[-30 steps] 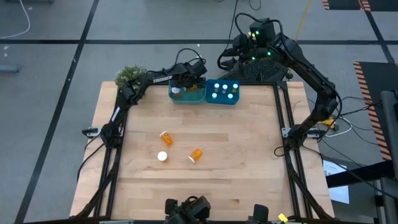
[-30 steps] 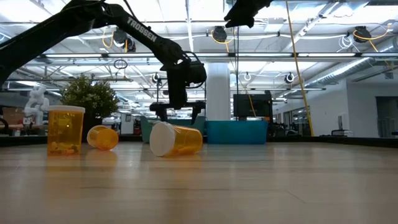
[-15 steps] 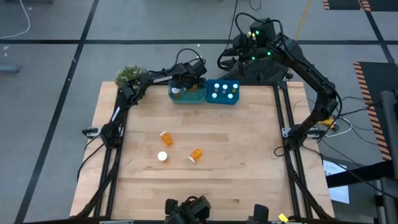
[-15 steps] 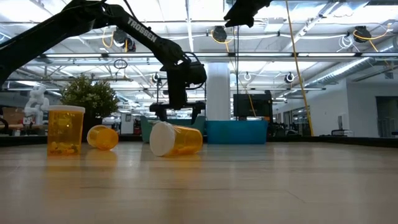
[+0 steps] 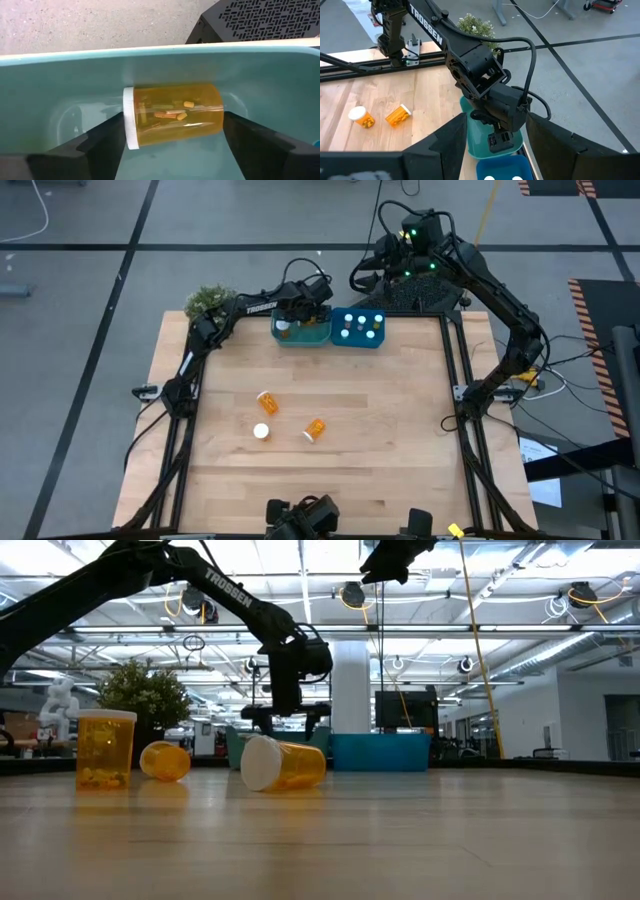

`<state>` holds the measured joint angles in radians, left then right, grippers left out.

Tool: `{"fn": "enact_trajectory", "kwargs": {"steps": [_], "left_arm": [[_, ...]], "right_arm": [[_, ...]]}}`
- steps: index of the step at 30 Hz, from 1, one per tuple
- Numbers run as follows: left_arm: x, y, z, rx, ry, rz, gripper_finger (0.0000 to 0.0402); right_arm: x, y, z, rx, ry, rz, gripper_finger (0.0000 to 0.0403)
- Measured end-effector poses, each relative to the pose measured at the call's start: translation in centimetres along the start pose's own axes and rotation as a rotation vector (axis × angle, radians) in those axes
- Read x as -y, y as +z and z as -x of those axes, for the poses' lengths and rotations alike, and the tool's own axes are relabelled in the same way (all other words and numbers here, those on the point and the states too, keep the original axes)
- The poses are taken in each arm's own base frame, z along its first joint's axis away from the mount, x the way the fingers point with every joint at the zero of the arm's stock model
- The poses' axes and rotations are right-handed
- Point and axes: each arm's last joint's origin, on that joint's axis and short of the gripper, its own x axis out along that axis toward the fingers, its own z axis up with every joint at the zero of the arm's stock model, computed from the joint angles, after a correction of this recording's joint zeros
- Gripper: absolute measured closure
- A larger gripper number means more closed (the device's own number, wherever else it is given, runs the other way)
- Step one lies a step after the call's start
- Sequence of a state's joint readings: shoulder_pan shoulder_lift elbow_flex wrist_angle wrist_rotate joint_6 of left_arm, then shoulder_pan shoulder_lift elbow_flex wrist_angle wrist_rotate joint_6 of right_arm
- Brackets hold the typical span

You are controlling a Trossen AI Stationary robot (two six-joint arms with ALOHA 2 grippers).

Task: Pick and place medicine bottles into bin by pill shape (circle, oval)
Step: Put the large orange capsule bottle into the green bin

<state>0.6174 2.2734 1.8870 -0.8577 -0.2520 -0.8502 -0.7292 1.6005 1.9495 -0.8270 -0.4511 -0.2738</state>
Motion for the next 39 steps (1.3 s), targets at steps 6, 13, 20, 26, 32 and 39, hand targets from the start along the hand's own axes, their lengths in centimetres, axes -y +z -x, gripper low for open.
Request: {"fn": "enact_trajectory", "kwargs": {"steps": [6,13,20,26,32,39], "left_arm": [[0.0,0.0,0.0,0.001,-0.002,0.008,0.0086],[0.1,-0.2,0.1,-0.012,-0.008,0.007,0.0096],[0.5,-0.3,2.5,0.008,-0.049,-0.005,0.0115],[0.8,-0.4,4.1,0.033,-0.068,-0.027,0.0117],[0.7,-0.5,3.2,-0.002,-0.073,-0.027,0.0109],[0.1,0.3,3.0,-0.016,-0.079,0.015,0.0046]], "right_arm": [[0.0,0.0,0.1,0.001,-0.001,0.001,0.0207],[-0.1,0.1,0.2,0.004,-0.002,0.005,0.0207],[-0.1,0.1,0.2,0.004,-0.002,0.003,0.0207],[-0.1,0.1,0.2,0.004,-0.002,0.002,0.0207],[-0.1,0.1,0.2,0.004,-0.002,-0.008,0.0207],[-0.1,0.1,0.2,0.005,-0.002,-0.007,0.0207]]}}
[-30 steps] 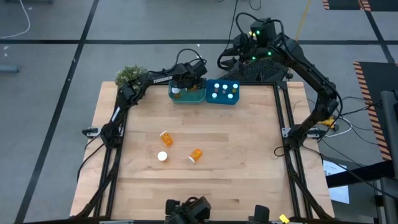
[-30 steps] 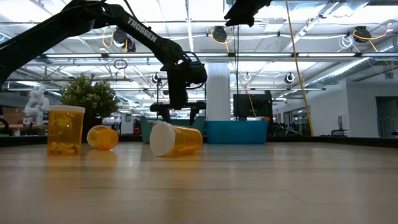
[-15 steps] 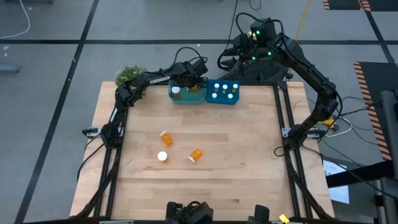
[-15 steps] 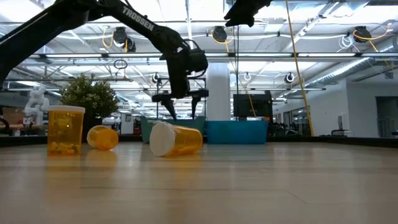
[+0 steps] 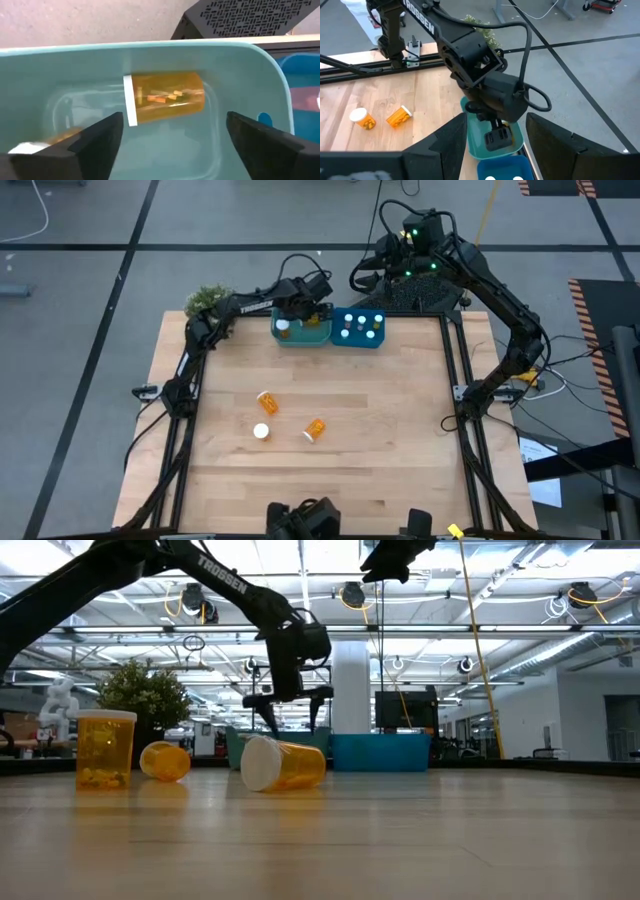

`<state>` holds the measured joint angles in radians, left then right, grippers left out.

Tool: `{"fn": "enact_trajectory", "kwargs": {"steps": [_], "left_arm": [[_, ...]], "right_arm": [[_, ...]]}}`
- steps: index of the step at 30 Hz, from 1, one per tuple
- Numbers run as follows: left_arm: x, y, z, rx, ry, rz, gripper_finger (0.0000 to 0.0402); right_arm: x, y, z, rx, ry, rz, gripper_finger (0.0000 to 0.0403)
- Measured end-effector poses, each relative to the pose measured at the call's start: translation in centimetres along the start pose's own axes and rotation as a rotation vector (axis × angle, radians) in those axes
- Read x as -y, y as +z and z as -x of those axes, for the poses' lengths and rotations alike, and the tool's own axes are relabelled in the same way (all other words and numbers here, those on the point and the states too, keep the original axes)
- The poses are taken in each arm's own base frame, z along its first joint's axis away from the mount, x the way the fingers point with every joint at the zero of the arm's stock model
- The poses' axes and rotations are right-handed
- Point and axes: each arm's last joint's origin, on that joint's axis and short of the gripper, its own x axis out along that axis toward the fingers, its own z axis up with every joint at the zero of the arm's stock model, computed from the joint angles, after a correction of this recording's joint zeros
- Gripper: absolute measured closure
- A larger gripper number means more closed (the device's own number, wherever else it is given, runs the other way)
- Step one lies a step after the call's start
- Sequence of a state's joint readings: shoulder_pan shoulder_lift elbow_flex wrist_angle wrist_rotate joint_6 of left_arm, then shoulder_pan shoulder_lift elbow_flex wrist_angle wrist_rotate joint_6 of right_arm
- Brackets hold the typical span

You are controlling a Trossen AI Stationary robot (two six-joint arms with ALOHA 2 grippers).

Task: Pick and place medicine bottles into bin by pill shape (circle, oval)
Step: Put the large orange capsule bottle into the green bin

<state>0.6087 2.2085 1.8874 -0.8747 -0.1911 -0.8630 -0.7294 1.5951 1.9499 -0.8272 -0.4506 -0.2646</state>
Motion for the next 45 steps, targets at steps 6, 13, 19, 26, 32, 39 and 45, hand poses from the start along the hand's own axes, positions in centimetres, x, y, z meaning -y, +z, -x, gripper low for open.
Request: {"fn": "enact_trajectory", "kwargs": {"steps": [6,13,19,26,32,39,45], "left_arm": [[-0.7,0.1,-0.6,-0.074,0.007,0.007,0.0010],[-0.5,0.1,-1.5,-0.092,-0.027,-0.007,0.0007],[-0.4,-0.8,-2.3,-0.115,0.033,-0.021,0.0007],[-0.2,-1.0,-2.6,-0.078,0.051,-0.032,0.0007],[0.0,-0.8,-2.7,-0.045,0.042,-0.036,0.0007],[0.0,-0.9,-3.6,-0.051,0.044,-0.024,0.0007],[0.0,-0.9,-3.5,-0.044,0.049,-0.016,0.0007]], "right_arm": [[0.0,0.0,0.0,0.000,0.000,0.009,0.0207],[0.0,0.2,0.0,0.017,-0.004,0.019,0.0207],[0.1,0.2,0.0,0.019,-0.008,0.018,0.0207],[0.2,0.2,0.1,0.020,-0.010,0.017,0.0207],[0.2,0.2,0.1,0.020,-0.010,0.018,0.0207],[0.5,0.1,0.2,0.020,-0.018,0.013,0.0207],[0.9,0.0,0.4,0.020,-0.031,0.006,0.0207]]}}
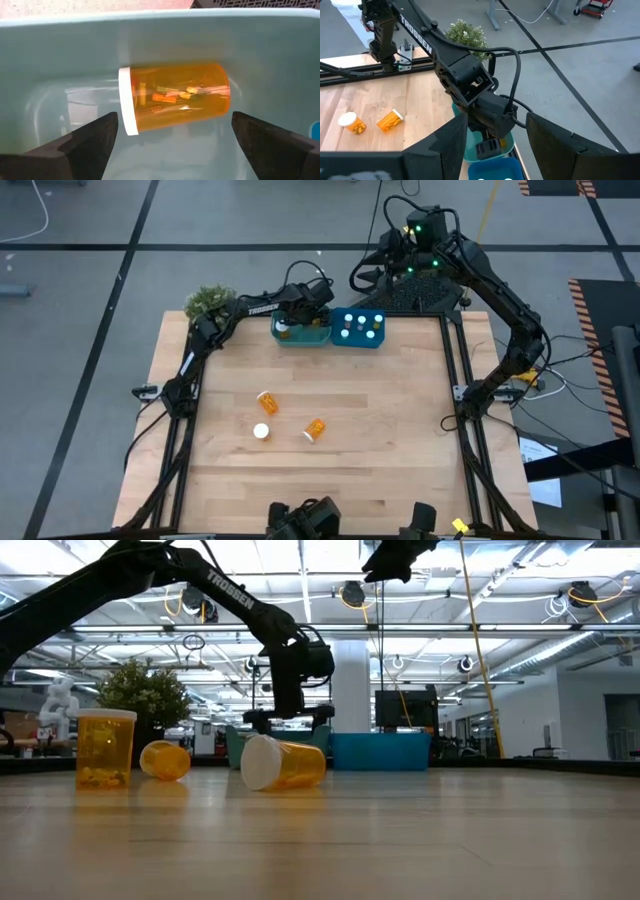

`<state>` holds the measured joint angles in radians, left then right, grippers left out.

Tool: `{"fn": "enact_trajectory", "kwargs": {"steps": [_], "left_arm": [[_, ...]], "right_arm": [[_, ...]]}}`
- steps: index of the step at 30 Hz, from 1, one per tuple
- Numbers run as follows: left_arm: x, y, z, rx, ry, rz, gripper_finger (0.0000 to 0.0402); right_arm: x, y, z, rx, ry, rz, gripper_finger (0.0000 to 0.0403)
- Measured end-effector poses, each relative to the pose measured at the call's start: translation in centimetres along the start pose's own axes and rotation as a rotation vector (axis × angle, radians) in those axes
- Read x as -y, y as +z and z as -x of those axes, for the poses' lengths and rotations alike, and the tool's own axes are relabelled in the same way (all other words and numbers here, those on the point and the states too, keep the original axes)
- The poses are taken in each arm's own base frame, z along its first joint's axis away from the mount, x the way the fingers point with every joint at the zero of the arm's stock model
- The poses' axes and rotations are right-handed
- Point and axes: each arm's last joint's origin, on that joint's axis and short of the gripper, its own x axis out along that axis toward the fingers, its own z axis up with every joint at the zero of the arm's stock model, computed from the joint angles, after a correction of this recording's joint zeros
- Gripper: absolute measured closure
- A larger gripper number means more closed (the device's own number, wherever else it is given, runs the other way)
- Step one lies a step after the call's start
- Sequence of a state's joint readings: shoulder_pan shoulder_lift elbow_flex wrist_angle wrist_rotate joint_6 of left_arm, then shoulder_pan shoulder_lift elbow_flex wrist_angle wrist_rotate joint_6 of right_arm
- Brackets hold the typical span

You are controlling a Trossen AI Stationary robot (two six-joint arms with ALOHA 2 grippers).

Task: Pick and place medicine bottles into bin by pill shape (circle, oval)
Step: Put the large orange capsule bottle into the green bin

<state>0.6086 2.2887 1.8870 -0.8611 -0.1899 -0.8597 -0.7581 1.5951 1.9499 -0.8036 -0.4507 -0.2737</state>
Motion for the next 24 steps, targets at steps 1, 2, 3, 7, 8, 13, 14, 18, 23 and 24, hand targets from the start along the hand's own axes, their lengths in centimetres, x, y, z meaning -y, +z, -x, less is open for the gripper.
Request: {"fn": "enact_trajectory", "kwargs": {"steps": [1,2,3,7,8,13,14,18,23,24], "left_arm": [[0.00,0.00,0.00,-0.001,0.000,0.000,0.0008],[0.01,0.00,0.00,-0.002,-0.002,0.004,0.0010],[0.00,0.00,0.00,-0.004,-0.003,0.009,0.0015],[0.04,0.05,0.00,0.000,-0.008,0.020,0.0052],[0.04,0.05,0.00,0.000,-0.008,0.020,0.0062],[0.14,0.12,0.00,0.012,-0.015,0.022,0.0093],[0.14,0.12,0.00,0.012,-0.015,0.023,0.0096],[0.15,0.15,0.00,0.013,-0.017,0.029,0.0112],[0.20,0.16,0.04,0.016,-0.021,0.030,0.0136],[0.20,0.16,0.04,0.016,-0.021,0.030,0.0138]], "right_arm": [[0.05,-0.01,0.02,0.000,-0.001,-0.003,0.0207],[0.06,-0.01,0.03,0.000,-0.002,-0.005,0.0207],[0.06,-0.01,0.03,0.001,-0.002,-0.007,0.0207],[0.06,0.05,0.02,0.006,-0.003,-0.005,0.0207],[0.06,0.05,0.02,0.006,-0.003,-0.005,0.0207],[0.06,0.05,0.02,0.006,-0.003,-0.005,0.0207],[0.06,0.05,0.02,0.006,-0.003,-0.005,0.0207],[0.06,0.05,0.02,0.006,-0.003,-0.005,0.0207],[0.06,0.05,0.02,0.005,-0.003,-0.005,0.0207],[0.06,0.05,0.02,0.006,-0.003,-0.005,0.0207]]}}
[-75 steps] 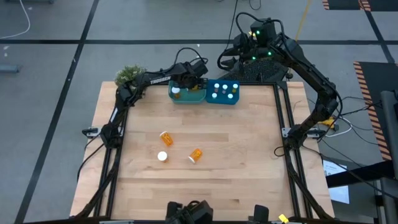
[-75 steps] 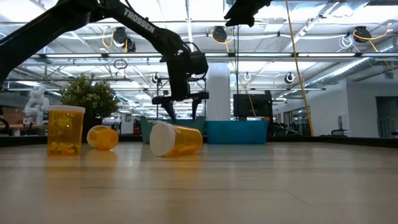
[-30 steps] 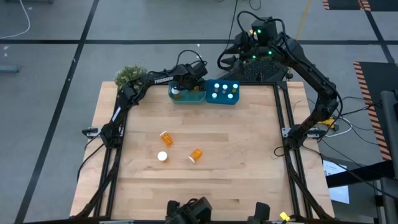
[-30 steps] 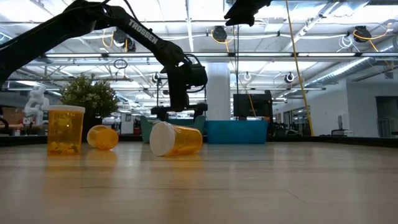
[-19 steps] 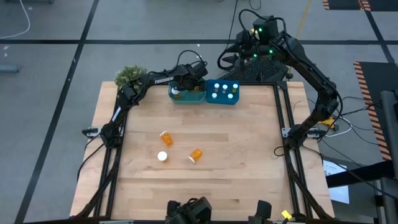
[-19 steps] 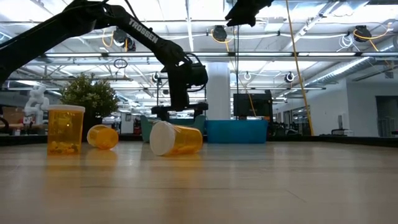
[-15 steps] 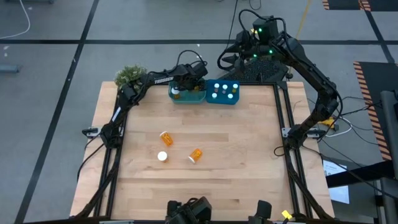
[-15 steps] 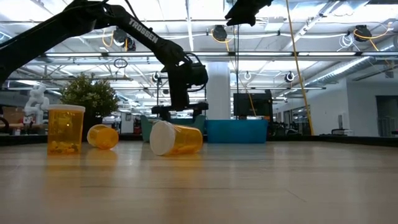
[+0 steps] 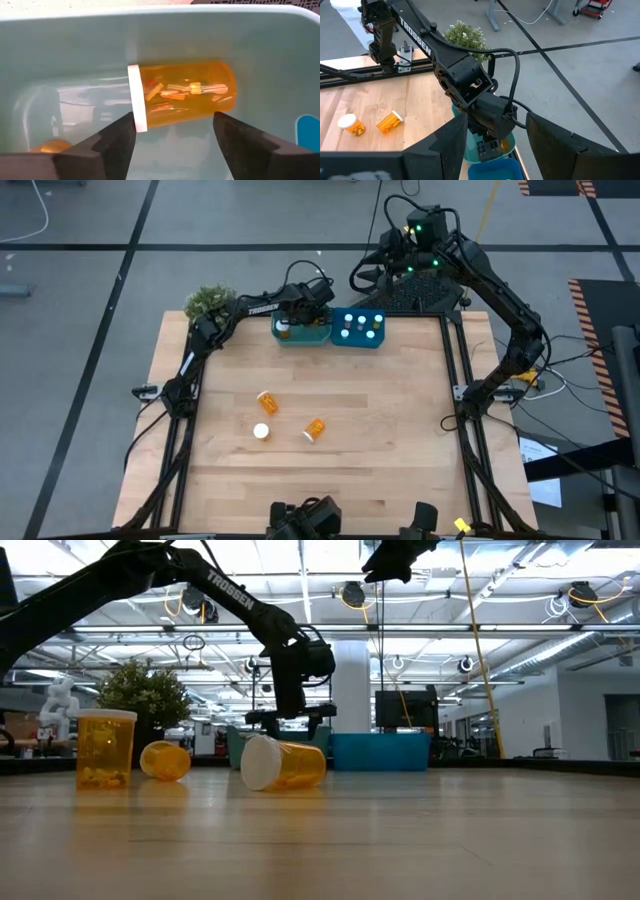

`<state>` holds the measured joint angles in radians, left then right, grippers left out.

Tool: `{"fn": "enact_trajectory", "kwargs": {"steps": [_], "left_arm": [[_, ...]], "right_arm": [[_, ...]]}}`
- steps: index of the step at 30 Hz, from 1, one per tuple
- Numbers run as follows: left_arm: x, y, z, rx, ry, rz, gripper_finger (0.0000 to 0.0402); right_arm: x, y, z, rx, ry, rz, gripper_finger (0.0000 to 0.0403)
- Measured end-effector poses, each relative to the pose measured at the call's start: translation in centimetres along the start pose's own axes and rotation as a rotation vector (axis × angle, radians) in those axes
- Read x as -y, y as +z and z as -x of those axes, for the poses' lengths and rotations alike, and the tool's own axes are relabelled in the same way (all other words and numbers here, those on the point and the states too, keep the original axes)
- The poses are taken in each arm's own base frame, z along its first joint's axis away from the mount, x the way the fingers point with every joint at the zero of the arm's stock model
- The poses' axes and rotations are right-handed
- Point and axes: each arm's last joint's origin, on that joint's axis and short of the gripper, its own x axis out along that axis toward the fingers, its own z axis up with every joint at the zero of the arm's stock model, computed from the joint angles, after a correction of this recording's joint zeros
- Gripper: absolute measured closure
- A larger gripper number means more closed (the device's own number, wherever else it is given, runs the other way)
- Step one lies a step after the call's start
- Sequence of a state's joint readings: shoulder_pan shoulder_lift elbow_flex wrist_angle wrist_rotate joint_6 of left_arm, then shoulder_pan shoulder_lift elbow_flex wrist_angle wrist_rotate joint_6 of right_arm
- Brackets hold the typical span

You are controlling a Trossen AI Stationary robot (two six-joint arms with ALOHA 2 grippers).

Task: Pick and place medicine bottles into bin by pill shape (circle, oval)
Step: Put the large orange capsule bottle into the green bin

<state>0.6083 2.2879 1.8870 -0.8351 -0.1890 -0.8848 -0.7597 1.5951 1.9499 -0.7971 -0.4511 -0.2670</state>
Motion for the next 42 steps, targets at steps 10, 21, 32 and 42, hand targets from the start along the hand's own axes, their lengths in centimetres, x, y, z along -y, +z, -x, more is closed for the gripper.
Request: {"fn": "enact_trajectory", "kwargs": {"steps": [10,21,32,42], "left_arm": [[0.1,0.1,0.5,0.007,-0.010,0.002,0.0142],[-0.2,1.3,4.6,-0.037,-0.162,0.014,0.0142],[-1.6,2.9,11.4,-0.176,-0.485,-0.005,0.0142],[-2.9,4.2,13.8,-0.245,-0.681,-0.083,0.0142]], "right_arm": [[0.0,0.0,0.0,0.000,0.000,0.002,0.0207],[0.0,-0.2,0.0,-0.016,0.004,-0.005,0.0207],[-0.2,-0.6,0.0,-0.054,0.012,-0.047,0.0207],[-0.1,-1.1,0.1,-0.101,0.010,-0.101,0.0207]]}}
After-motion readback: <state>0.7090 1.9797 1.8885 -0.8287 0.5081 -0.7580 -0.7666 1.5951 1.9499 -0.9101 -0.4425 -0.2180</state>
